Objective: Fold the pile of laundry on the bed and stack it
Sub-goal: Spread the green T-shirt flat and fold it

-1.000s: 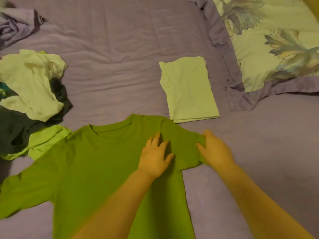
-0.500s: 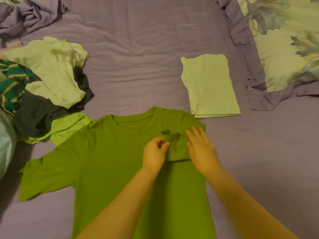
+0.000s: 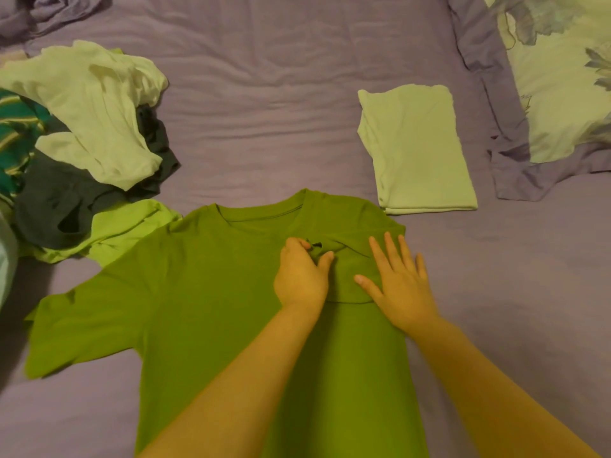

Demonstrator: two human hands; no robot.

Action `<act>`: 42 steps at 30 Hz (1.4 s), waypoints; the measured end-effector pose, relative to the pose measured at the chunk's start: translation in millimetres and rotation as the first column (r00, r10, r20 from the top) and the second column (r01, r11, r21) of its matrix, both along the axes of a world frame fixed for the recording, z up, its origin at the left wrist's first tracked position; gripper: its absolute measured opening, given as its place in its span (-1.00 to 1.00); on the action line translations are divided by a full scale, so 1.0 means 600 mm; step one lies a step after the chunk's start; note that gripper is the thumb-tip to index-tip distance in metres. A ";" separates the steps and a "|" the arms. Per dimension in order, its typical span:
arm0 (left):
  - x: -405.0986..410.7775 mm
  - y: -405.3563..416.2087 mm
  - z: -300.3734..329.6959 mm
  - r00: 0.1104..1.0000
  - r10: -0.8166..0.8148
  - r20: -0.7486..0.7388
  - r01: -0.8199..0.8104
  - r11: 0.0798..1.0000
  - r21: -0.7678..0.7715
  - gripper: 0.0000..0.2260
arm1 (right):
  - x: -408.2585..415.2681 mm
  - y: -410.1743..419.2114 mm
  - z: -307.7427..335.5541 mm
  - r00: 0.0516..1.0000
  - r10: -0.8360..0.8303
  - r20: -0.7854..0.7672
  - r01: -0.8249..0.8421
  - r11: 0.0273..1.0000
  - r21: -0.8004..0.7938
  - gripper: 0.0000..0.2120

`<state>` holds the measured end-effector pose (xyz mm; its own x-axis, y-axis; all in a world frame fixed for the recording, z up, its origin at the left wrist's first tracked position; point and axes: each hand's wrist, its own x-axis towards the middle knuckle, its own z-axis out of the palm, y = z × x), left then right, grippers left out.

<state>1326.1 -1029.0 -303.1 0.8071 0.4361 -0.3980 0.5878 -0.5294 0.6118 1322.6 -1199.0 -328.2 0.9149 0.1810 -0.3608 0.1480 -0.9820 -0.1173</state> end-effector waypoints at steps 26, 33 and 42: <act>-0.045 0.084 -0.016 0.883 -0.458 -0.096 0.455 0.790 0.411 -0.44 | 0.003 0.089 0.014 0.987 0.131 0.093 -0.129 0.991 -0.024 -0.34; -0.089 0.194 -0.051 0.776 -0.564 -0.280 0.617 0.592 0.518 -0.42 | -0.019 0.174 -0.005 0.982 0.177 0.061 -0.175 0.984 -0.046 -0.35; -0.174 0.394 -0.016 0.890 -0.383 -0.246 0.453 0.695 0.558 -0.43 | -0.038 0.276 -0.006 0.992 0.128 -0.010 -0.128 0.987 -0.098 -0.10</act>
<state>1221.5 -792.4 -312.7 0.9332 0.2364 -0.2706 0.2573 -0.9653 0.0442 1299.6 -1033.1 -331.7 0.8851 0.2601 -0.3860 0.2732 -0.9617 -0.0216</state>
